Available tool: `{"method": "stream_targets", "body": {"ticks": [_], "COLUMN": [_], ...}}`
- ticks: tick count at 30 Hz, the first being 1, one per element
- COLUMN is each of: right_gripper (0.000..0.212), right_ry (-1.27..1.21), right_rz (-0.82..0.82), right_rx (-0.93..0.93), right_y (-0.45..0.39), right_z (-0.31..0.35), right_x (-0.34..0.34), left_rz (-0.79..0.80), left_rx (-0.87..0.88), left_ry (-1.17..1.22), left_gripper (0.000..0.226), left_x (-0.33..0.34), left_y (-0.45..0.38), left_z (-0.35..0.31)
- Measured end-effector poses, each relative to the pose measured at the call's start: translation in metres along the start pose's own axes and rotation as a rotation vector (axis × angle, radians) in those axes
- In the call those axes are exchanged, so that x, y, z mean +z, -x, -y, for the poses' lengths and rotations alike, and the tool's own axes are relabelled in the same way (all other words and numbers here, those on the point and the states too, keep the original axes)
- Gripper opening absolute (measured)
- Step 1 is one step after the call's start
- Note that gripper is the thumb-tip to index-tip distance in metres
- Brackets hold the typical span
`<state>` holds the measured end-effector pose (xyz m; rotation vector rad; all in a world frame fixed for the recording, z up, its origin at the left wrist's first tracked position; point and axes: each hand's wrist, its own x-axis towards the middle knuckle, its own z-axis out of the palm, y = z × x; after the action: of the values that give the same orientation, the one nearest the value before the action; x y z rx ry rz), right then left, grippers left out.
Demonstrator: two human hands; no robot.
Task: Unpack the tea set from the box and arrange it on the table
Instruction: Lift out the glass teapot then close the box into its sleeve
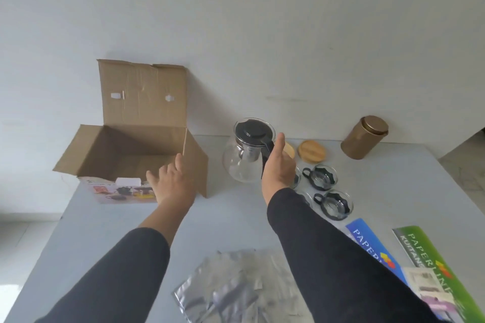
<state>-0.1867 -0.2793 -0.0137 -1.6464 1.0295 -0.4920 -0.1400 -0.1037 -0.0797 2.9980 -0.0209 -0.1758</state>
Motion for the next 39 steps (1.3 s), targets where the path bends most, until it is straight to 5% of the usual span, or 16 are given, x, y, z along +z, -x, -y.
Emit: {"method": "stream_targets", "body": {"ticks": [19, 25, 30, 39], "right_gripper": [0.064, 0.092, 0.06, 0.044], "right_ry": [0.044, 0.034, 0.078, 0.19], "right_rz": [0.194, 0.199, 0.168, -0.124], "right_rx": [0.075, 0.05, 0.036, -0.264], "right_y": [-0.018, -0.018, -0.02, -0.021], "right_z": [-0.073, -0.089, -0.089, -0.05], "right_x": [0.009, 0.015, 0.011, 0.016], "left_rz": [-0.075, -0.084, -0.082, -0.073], "left_rx": [-0.009, 0.012, 0.037, 0.103], "left_ry": [-0.077, -0.095, -0.076, 0.167], "left_gripper": [0.061, 0.065, 0.061, 0.062], "left_x": [0.01, 0.014, 0.012, -0.006], "left_y": [-0.005, -0.007, -0.004, -0.003], "left_z": [-0.003, -0.001, 0.001, 0.013]}}
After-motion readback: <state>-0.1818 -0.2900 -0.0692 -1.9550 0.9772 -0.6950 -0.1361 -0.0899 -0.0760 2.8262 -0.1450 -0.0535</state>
